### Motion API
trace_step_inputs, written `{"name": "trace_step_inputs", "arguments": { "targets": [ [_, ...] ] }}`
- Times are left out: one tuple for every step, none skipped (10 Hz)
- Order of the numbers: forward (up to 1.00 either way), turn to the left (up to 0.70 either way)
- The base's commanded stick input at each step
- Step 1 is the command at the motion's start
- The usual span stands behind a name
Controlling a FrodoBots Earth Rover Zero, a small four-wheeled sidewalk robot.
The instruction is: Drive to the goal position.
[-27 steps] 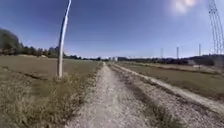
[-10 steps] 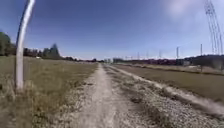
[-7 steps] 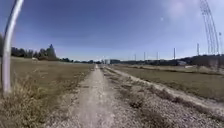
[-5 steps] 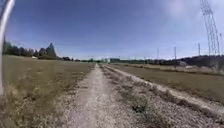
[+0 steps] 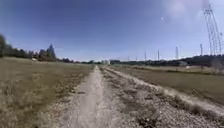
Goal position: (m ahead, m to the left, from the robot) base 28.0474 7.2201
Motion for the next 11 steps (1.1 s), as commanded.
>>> {"name": "trace_step_inputs", "arguments": {
  "targets": [
    [0.7, 0.0],
    [0.7, 0.0],
    [0.7, 0.0],
    [0.7, 0.0],
    [0.7, 0.0],
    [0.7, 0.0],
    [0.7, 0.0],
    [0.7, 0.0],
    [0.7, 0.0],
    [0.7, 0.0],
    [0.7, 0.0]
  ]
}}
